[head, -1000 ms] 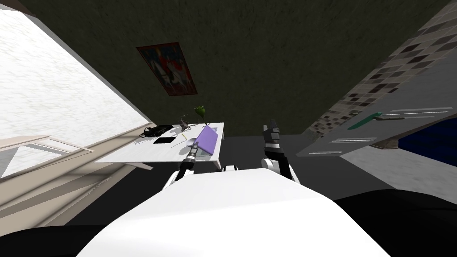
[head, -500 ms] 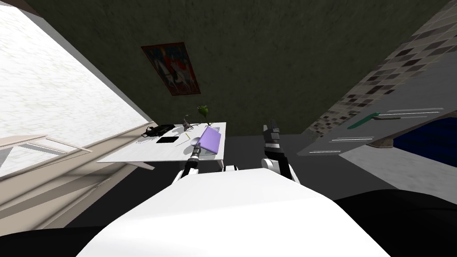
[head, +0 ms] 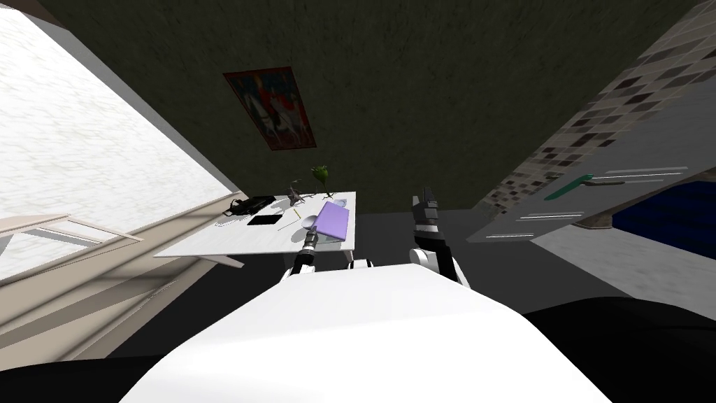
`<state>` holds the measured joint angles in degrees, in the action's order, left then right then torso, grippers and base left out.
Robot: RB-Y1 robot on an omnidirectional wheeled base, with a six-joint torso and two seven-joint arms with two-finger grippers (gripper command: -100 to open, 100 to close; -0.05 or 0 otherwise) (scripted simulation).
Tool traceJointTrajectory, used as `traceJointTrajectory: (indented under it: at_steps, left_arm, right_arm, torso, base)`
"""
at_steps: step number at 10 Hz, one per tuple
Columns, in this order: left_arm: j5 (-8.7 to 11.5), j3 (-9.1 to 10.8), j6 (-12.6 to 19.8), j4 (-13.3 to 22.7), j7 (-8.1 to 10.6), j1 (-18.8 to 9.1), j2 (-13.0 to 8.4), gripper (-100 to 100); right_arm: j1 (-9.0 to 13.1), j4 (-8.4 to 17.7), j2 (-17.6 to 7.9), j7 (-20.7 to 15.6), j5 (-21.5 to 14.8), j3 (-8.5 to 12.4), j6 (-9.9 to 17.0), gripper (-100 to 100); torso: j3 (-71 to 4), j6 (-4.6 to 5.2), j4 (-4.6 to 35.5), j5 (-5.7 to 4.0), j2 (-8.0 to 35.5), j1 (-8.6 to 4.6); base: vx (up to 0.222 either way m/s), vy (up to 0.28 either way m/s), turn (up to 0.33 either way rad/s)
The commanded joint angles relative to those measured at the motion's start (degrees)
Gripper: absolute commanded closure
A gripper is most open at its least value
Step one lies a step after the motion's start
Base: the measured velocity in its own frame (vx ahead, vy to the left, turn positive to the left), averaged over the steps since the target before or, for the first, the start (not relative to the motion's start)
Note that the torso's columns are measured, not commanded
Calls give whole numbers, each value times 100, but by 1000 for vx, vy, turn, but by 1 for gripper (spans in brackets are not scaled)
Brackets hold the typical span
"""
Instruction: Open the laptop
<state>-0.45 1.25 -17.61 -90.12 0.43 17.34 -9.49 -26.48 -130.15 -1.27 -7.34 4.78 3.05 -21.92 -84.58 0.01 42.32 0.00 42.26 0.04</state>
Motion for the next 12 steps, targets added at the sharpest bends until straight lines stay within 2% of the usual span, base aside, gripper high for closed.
traceJointTrajectory:
  at_steps: [1,3,4,6,12]
  left_arm:
    - [180,-94,-382,455,226,-48,231,100]
    - [321,-165,-653,796,393,-73,396,100]
    - [301,-121,-266,407,371,-61,269,-100]
    - [324,-102,-11,149,405,-56,211,-100]
    - [394,-44,755,-628,506,-43,38,-100]
  right_arm:
    - [0,0,0,0,0,0,0,0]
    - [0,0,-1,0,0,1,0,0]
    - [0,0,-1,0,0,1,0,0]
    - [0,0,1,0,0,-1,0,0]
    - [0,0,1,0,0,-1,0,0]
  torso:
    - [-2,3,-5,8,-6,13]
    - [-5,-4,-4,4,-8,12]
    - [-3,-1,-1,0,-5,0]
    - [10,0,2,-12,17,-45]
    - [5,-1,6,-5,11,-6]
  base:
    - [12,142,-38]
    - [29,130,-28]
    - [0,49,-5]
    - [-28,-32,9]
    - [-21,-22,2]
